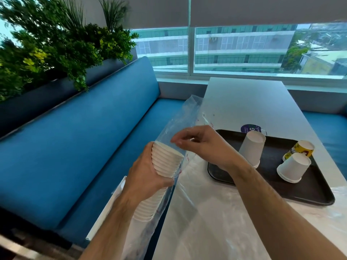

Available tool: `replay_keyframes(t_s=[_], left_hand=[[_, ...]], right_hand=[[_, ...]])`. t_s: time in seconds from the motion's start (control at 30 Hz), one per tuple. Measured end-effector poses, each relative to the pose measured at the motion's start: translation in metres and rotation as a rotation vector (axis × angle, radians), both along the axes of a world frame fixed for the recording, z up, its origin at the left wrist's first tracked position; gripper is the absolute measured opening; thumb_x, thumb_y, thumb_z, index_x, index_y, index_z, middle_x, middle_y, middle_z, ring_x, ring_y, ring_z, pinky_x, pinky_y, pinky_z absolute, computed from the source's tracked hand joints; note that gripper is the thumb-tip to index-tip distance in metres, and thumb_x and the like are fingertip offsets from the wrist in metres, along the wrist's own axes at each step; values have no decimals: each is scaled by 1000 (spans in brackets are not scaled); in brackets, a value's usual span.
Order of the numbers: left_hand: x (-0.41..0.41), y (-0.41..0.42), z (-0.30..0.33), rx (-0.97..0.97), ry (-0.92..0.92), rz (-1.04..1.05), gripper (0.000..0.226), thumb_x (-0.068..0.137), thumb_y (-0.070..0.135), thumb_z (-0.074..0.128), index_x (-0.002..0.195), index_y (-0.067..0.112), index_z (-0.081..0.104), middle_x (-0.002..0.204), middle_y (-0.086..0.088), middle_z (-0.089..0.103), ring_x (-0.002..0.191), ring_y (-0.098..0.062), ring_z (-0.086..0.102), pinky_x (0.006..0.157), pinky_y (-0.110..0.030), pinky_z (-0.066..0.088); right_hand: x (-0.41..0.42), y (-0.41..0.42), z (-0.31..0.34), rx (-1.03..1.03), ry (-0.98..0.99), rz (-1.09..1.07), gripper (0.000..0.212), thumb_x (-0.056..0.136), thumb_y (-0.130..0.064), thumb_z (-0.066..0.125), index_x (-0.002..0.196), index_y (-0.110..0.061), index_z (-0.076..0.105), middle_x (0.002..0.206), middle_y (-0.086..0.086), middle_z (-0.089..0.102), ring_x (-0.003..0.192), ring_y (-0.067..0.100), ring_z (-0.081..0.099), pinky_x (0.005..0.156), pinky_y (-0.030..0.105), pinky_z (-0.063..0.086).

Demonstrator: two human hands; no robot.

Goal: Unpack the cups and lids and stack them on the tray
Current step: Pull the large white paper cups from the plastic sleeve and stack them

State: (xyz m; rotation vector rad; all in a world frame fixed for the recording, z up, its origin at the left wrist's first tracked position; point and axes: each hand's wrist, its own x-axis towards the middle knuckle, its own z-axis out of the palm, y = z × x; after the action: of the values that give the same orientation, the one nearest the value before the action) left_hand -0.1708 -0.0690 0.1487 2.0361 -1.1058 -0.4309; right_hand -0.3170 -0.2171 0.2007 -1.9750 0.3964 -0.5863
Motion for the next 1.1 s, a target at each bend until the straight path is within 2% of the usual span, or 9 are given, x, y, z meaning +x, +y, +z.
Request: replay_keyframes(t_s=[0.1,0.2,0.27,0.33,0.6,0.8,0.93,0.97,1.1], left_hand=[[5,2,1,0,32,4,101,41,37,90,126,45,36,103,15,62,93,-13,63,80,-40,58],[9,3,3,-7,96,7,98,47,26,96,127,41,40,103,14,64,93,-8,64,79,-35,58],[11,4,5,-14,154,3,98,50,20,97,129,39,42,104,14,65,95,-5,64,77,-30,57],[12,4,6,-16,188,-5,97,52,17,98,129,38,43,105,13,65,95,-4,64,75,-24,56],[17,4,7,-18,203,-10,98,53,18,97,133,36,42,106,12,65,95,-4,64,72,-20,53],[19,5,4,12,176,-3,96,49,21,97,128,34,45,105,10,66,95,-9,65,76,-31,57],[15,4,5,17,133,-26,101,41,33,94,128,40,44,102,14,66,93,-9,66,81,-40,59],[14,3,6,12,136,-33,101,41,34,94,129,41,43,102,14,67,93,-9,66,81,-40,59],[14,2,9,12,146,-37,100,45,29,96,129,39,43,103,13,66,94,-8,65,81,-39,59]], right_hand=[[-7,-9,-3,-88,143,41,46,86,11,60,113,-24,71,116,-11,70,106,1,62,84,11,48],[-2,-8,-10,-305,335,78,33,93,-10,68,122,-27,69,120,-17,64,105,-4,57,82,3,38],[3,-4,-10,-312,344,74,27,96,-24,68,122,-26,69,121,-16,64,110,1,56,90,15,40],[7,-1,-7,-301,331,70,27,97,-28,67,122,-22,70,124,-12,66,115,7,58,98,25,44],[18,-1,-12,-390,272,84,22,99,-27,64,116,-18,73,106,-16,67,99,2,63,94,20,46],[18,-9,-12,-284,175,6,12,101,-28,59,104,-24,69,97,-18,65,93,0,61,86,17,45],[27,-4,-18,-227,227,-22,42,82,-65,65,92,-25,73,115,-10,56,109,9,56,95,36,50],[31,-1,-20,-220,225,-29,44,80,-65,68,89,-22,74,119,-11,55,112,7,54,99,37,49],[32,-2,-15,9,130,-90,42,81,-38,81,74,1,66,125,-10,58,114,7,57,105,39,48]])
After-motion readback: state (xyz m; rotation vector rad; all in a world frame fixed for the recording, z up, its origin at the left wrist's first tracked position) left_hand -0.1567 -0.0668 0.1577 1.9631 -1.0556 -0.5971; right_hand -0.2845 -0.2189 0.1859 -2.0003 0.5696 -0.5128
